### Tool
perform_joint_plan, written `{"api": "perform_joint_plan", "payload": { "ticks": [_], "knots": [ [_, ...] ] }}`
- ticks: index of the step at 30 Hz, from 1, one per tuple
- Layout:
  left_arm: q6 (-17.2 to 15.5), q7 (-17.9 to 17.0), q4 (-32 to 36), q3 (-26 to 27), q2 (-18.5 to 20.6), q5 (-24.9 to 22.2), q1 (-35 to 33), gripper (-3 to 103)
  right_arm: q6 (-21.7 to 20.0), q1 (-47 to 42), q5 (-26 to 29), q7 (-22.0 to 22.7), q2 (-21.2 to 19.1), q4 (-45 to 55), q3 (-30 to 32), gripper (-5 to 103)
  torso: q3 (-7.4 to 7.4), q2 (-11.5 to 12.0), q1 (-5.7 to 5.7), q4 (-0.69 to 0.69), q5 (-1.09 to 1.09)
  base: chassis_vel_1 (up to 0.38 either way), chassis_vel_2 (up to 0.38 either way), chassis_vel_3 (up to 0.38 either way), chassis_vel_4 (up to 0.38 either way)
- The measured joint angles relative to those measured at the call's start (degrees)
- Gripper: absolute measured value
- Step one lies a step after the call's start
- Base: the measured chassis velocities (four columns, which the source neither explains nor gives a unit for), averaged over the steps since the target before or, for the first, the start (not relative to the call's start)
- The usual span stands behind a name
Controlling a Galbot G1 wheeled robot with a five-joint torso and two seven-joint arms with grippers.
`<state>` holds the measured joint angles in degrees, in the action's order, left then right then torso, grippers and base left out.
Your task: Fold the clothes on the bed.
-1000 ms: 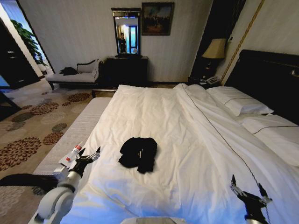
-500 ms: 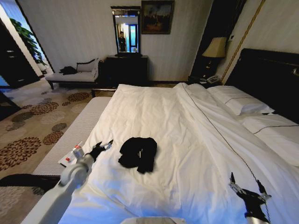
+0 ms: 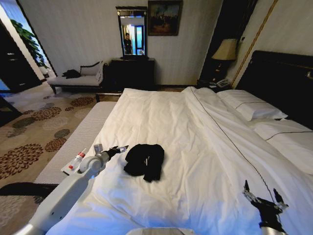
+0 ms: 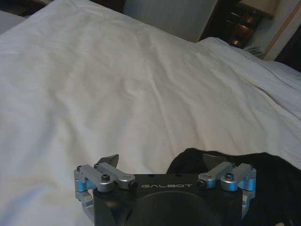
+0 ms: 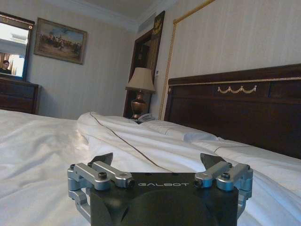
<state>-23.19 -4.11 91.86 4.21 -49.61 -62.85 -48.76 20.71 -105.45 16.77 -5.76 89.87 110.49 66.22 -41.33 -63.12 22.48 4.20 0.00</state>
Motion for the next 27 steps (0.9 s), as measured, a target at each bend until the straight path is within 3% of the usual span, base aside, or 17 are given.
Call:
{"api": "perform_joint_plan", "payload": {
  "ticks": [13,20,27],
  "knots": [
    [-1.8,-0.2,-4.2,-1.8,-3.4,-1.3,2.3,100,-0.1,-0.2,0.1,0.2,-0.1,-0.4,0.7,100,0.00,0.0,-0.01,-0.01,0.00,0.000,0.000,0.000,0.000],
    [-4.3,-1.8,-6.2,-2.4,-5.9,-6.5,4.4,100,-0.4,0.2,0.1,0.4,-0.2,-0.5,0.7,100,0.00,0.0,-0.01,0.01,0.00,0.000,0.000,0.000,0.000],
    [-5.9,-3.2,-7.0,-3.3,-5.7,-7.0,4.7,100,-0.4,0.1,0.4,0.5,-0.3,-0.7,0.8,100,0.01,0.0,-0.01,0.00,0.01,0.000,0.000,0.000,0.000]
  ]
}}
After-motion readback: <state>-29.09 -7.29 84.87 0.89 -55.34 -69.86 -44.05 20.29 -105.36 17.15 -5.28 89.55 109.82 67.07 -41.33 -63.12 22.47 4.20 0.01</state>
